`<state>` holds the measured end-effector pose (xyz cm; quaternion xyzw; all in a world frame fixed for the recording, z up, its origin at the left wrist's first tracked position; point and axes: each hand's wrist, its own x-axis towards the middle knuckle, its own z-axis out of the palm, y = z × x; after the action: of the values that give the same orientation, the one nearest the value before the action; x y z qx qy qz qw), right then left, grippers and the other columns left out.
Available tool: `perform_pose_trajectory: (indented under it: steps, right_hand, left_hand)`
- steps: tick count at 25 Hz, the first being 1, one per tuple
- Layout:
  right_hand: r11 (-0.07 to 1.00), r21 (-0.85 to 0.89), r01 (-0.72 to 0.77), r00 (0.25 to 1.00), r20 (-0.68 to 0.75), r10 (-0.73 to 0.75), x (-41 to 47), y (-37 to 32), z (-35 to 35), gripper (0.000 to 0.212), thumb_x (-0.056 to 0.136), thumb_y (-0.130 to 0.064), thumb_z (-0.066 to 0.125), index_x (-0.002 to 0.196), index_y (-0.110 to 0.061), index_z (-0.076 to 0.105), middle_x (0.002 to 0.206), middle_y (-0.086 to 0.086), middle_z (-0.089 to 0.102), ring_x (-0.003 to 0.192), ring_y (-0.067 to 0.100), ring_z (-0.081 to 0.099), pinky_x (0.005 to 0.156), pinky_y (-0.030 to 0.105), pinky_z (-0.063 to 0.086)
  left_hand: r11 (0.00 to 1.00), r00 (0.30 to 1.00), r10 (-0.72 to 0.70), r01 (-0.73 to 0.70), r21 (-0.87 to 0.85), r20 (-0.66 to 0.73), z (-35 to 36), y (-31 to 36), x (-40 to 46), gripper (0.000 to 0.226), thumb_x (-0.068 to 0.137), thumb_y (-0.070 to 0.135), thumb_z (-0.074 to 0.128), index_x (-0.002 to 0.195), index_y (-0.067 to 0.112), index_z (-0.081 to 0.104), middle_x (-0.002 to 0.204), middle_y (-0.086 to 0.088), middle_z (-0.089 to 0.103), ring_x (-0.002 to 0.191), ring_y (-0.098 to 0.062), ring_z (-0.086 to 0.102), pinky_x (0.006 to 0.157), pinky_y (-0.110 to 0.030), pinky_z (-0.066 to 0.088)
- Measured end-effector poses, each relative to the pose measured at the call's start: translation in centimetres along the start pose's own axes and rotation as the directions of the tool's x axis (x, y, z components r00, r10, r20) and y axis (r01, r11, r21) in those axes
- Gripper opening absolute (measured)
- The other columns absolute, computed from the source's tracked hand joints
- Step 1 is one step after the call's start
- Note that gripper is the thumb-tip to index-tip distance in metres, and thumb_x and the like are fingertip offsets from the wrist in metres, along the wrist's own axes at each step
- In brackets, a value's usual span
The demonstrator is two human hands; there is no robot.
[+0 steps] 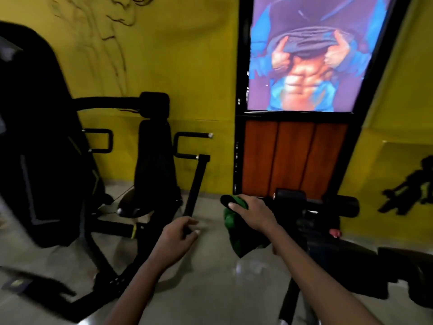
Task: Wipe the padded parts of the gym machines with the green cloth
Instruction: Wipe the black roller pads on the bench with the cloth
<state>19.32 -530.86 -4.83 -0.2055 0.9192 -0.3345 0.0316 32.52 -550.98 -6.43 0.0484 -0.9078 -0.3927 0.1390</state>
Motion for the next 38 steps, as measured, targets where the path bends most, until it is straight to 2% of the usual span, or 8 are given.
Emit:
perform_pose_trajectory:
  steps: [2, 6, 12, 18, 23, 27, 34, 38]
  right_hand:
    - [0.998, 0.009, -0.057, 0.998, -0.015, 0.057, 3.4, 0.8, 0.9, 0.051, 0.089, -0.058, 0.050, 0.128, -0.025, 0.055, 0.123, 0.002, 0.059, 0.115, 0.024, 0.054, 0.082, 0.033, 0.041]
    - [0.986, 0.024, -0.168, 0.984, -0.058, 0.169, 8.4, 2.6, 0.7, 0.053, 0.088, -0.060, 0.049, 0.127, -0.026, 0.056, 0.123, 0.004, 0.059, 0.115, 0.025, 0.055, 0.087, 0.035, 0.045]
    - [0.906, 0.090, -0.415, 0.852, -0.310, 0.421, 10.5, 9.8, -5.4, 0.050, 0.087, -0.061, 0.049, 0.124, -0.029, 0.057, 0.121, 0.003, 0.062, 0.113, 0.025, 0.056, 0.090, 0.041, 0.048]
    - [0.710, 0.272, -0.650, 0.529, -0.509, 0.679, 6.6, 15.1, -9.9, 0.048, 0.089, -0.057, 0.052, 0.124, -0.024, 0.060, 0.116, 0.004, 0.064, 0.106, 0.024, 0.060, 0.085, 0.037, 0.049]
    - [0.534, 0.500, -0.682, 0.118, -0.645, 0.755, -0.9, 14.8, -10.5, 0.043, 0.087, -0.055, 0.056, 0.120, -0.028, 0.062, 0.112, 0.001, 0.067, 0.105, 0.021, 0.062, 0.090, 0.041, 0.050]
    - [0.386, 0.669, -0.635, -0.215, -0.633, 0.744, -7.5, 13.7, -8.2, 0.030, 0.089, -0.046, 0.060, 0.111, -0.027, 0.067, 0.107, -0.001, 0.069, 0.101, 0.018, 0.062, 0.089, 0.033, 0.048]
    - [0.257, 0.775, -0.577, -0.354, -0.521, 0.777, -5.8, 19.2, -4.9, 0.032, 0.091, -0.046, 0.056, 0.107, -0.020, 0.064, 0.099, 0.001, 0.065, 0.098, 0.018, 0.060, 0.077, 0.029, 0.042]
    - [0.103, 0.727, -0.679, -0.362, -0.453, 0.814, -2.1, 22.3, -0.5, 0.055, 0.090, -0.058, 0.047, 0.140, -0.034, 0.040, 0.132, 0.006, 0.046, 0.119, 0.027, 0.052, 0.094, 0.033, 0.044]
  left_hand:
    - [1.000, 0.997, 0.021, -0.021, 0.004, 0.068, 0.1, -1.3, 4.7, 0.020, 0.089, 0.016, 0.065, 0.108, 0.019, 0.063, 0.101, 0.000, 0.066, 0.095, -0.014, 0.064, 0.084, -0.028, 0.053]
    - [0.999, 0.991, 0.050, -0.048, -0.019, 0.124, 0.4, -2.5, 14.1, 0.021, 0.088, 0.011, 0.066, 0.109, 0.012, 0.065, 0.098, -0.009, 0.067, 0.092, -0.028, 0.066, 0.063, -0.012, 0.050]
    - [0.950, 0.882, 0.311, -0.273, -0.154, 0.353, 9.3, 0.4, 28.0, 0.018, 0.089, 0.013, 0.064, 0.107, 0.012, 0.064, 0.107, -0.001, 0.064, 0.106, -0.017, 0.059, 0.088, -0.029, 0.046]
    - [0.774, 0.506, 0.628, -0.481, -0.411, 0.591, 20.3, 7.0, 34.8, 0.031, 0.085, 0.026, 0.066, 0.110, 0.008, 0.065, 0.109, 0.001, 0.064, 0.105, -0.012, 0.060, 0.088, -0.022, 0.044]
    - [0.641, 0.240, 0.738, -0.540, -0.545, 0.631, 28.9, 12.9, 36.2, 0.021, 0.091, 0.011, 0.061, 0.112, 0.007, 0.064, 0.108, -0.004, 0.064, 0.105, -0.016, 0.060, 0.079, -0.018, 0.039]
    - [0.531, -0.105, 0.740, -0.516, -0.672, 0.665, 34.7, 16.5, 30.5, 0.034, 0.089, 0.026, 0.059, 0.118, 0.007, 0.061, 0.116, -0.005, 0.062, 0.111, -0.018, 0.057, 0.085, -0.021, 0.042]
    - [0.476, -0.295, 0.651, -0.559, -0.679, 0.699, 40.7, 16.1, 27.5, 0.049, 0.086, 0.037, 0.051, 0.125, 0.007, 0.054, 0.126, -0.010, 0.055, 0.118, -0.023, 0.052, 0.093, -0.022, 0.034]
    - [0.496, -0.306, 0.628, -0.551, -0.671, 0.715, 43.2, 14.6, 27.4, 0.065, 0.081, 0.046, 0.042, 0.131, 0.005, 0.048, 0.134, -0.010, 0.050, 0.126, -0.023, 0.046, 0.096, -0.013, 0.026]
